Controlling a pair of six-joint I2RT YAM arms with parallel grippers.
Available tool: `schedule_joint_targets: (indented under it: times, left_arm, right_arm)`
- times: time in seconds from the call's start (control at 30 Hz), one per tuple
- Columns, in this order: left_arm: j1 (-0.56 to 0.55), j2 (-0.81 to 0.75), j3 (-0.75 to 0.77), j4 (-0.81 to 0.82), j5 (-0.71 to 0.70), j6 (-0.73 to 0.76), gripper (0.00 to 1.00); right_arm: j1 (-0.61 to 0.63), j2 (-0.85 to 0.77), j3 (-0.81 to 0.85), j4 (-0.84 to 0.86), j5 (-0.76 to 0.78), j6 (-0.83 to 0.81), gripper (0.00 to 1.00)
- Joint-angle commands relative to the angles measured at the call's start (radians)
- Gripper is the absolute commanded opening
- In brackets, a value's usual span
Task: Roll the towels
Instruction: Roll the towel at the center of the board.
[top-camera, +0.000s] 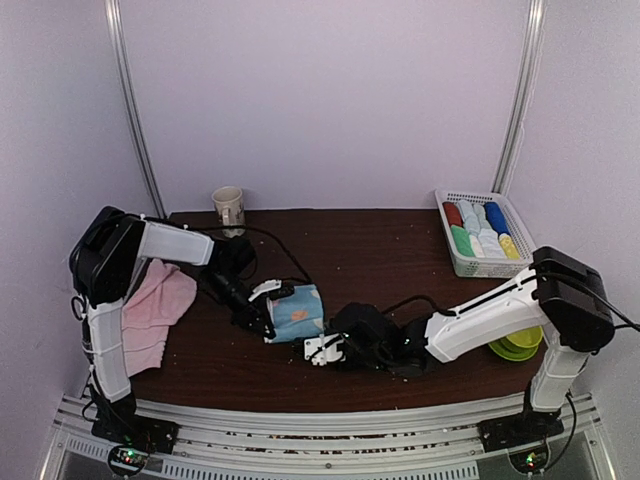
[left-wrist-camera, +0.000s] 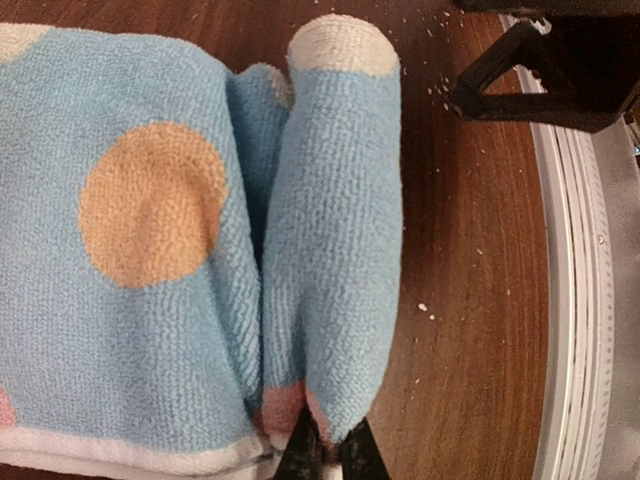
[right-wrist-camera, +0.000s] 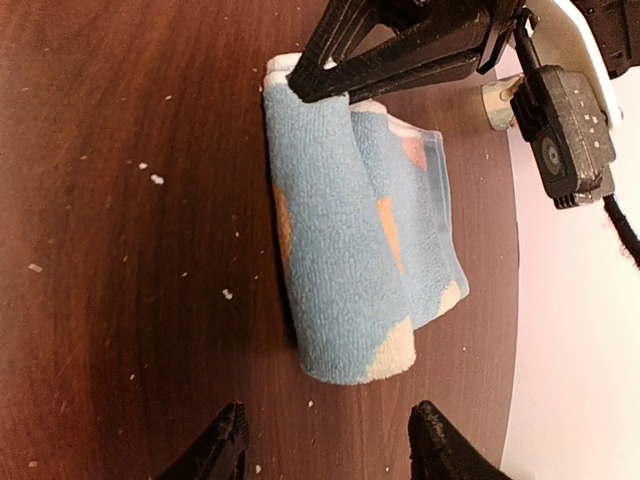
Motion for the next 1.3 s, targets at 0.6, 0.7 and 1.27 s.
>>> schedule_joint_targets:
  times: [0.6,0.7,1.27]
  left_arm:
    - [0.064,0.129,0.062,-0.108,-0.050,0.007,0.00]
    - [0.067,0.127,0.064,-0.119,-0.056,0.016,0.00]
    - [0.087,-0.156,-0.031,0.003,-0.163,0.037,0.63]
  right_arm:
    - [0.032,0.316,0.215,0.099,0.254,-0.100,0.15]
    - [0.028,0.326,0.242,0.040,0.225,-0.077,0.06]
    - [-0.052,0.348,0.492,-0.465,-0.137,0.140,0.00]
